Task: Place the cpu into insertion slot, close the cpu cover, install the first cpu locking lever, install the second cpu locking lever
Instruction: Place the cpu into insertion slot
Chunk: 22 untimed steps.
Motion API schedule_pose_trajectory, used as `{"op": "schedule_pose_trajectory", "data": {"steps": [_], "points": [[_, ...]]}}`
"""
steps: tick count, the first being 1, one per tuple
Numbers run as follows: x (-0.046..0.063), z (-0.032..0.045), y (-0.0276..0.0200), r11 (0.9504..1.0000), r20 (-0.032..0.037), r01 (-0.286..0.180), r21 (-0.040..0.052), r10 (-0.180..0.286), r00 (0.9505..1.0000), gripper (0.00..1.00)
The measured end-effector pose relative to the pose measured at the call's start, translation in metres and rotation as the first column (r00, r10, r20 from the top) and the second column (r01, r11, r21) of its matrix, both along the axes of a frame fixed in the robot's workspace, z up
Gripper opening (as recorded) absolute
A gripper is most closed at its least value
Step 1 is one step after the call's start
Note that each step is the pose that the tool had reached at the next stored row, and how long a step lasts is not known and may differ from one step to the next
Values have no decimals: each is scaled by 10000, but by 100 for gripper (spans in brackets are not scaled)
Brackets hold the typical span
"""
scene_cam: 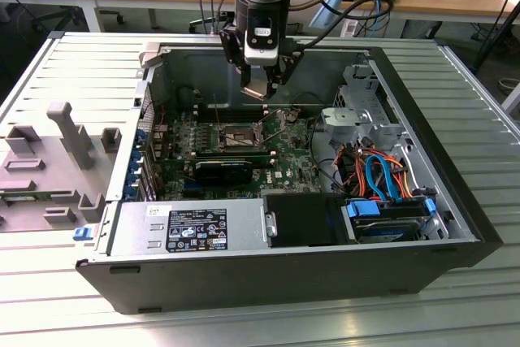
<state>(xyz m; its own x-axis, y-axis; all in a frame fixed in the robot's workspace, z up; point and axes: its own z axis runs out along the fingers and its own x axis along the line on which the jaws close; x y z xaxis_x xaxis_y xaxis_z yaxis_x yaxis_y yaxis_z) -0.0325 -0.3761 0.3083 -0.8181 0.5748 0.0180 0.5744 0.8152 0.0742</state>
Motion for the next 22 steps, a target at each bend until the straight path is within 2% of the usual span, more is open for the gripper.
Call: {"op": "schedule_pose_trajectory", "data": {"steps": [22], "points": [[0,0,0,9995,0,323,0,-323,9995,54]]}}
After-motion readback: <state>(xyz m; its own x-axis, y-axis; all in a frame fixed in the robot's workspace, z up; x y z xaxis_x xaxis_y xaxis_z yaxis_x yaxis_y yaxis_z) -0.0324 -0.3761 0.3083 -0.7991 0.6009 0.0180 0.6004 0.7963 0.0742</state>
